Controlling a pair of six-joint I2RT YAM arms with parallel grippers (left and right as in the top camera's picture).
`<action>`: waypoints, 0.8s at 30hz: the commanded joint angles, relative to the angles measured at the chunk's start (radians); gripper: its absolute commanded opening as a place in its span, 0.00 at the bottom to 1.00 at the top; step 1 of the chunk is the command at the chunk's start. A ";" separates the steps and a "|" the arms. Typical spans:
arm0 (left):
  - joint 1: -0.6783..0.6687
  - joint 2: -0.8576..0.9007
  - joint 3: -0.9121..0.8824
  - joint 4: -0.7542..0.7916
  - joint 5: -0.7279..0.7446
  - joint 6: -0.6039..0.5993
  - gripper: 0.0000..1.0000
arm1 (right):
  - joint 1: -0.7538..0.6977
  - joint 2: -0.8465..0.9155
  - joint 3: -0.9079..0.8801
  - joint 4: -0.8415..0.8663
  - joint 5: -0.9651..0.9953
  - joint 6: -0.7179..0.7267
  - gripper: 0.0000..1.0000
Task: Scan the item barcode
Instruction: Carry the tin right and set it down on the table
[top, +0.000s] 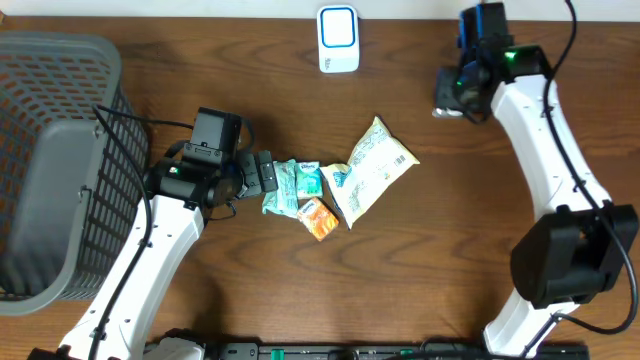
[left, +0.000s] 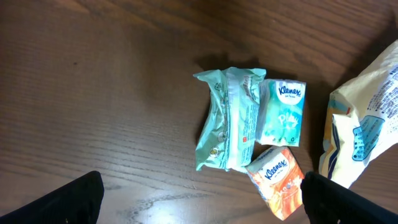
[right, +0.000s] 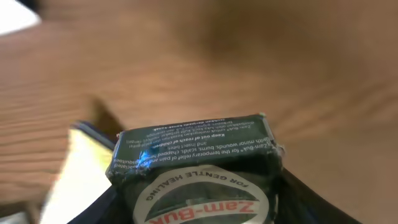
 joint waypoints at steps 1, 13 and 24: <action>0.005 0.002 0.011 0.000 -0.016 0.006 1.00 | -0.058 0.011 -0.050 -0.011 0.034 0.015 0.48; 0.005 0.002 0.011 0.000 -0.016 0.006 1.00 | -0.262 0.013 -0.298 0.105 0.035 0.074 0.51; 0.005 0.002 0.011 0.000 -0.016 0.006 1.00 | -0.291 0.012 -0.335 0.143 -0.022 0.074 0.99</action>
